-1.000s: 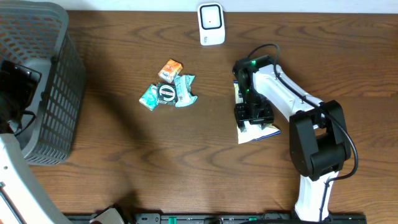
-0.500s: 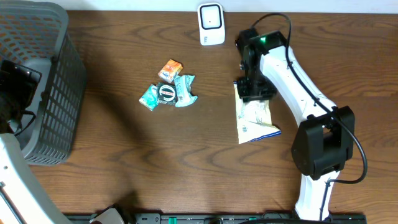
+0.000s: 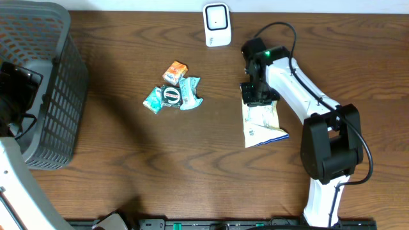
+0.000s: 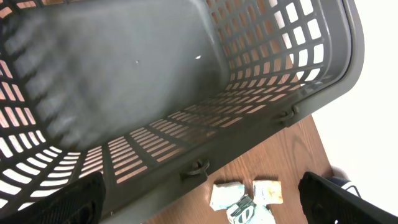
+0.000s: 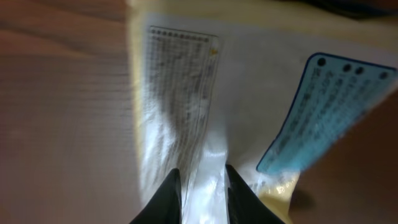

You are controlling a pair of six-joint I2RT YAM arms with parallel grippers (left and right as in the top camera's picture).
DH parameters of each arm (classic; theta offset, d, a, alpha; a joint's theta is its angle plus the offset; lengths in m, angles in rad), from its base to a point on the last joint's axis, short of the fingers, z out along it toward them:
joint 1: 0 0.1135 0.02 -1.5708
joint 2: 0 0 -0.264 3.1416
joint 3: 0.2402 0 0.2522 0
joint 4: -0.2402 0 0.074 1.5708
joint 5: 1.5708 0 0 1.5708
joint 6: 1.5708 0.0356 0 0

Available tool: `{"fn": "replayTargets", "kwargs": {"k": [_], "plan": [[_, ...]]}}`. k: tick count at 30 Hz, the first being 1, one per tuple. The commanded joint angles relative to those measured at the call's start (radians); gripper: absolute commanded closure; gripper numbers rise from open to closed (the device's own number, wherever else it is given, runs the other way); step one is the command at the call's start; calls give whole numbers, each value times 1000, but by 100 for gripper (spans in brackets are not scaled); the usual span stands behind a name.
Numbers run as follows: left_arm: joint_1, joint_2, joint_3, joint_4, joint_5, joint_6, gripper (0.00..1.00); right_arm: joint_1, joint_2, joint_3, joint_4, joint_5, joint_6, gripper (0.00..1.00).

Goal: Scan the item barcode

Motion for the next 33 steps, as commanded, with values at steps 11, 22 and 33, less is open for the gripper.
{"fn": "replayTargets", "kwargs": {"k": [11,22,33], "plan": [[3,-9,14,-2,-5,-8,2,-87,4,-69,201,26,0,24],[3,-9,14,-2,-5,-8,2,-117,4,338,-254,3,-57,11],[3,-9,14,-2,-5,-8,2,-50,5,107,-292,-60,-55,20]]}}
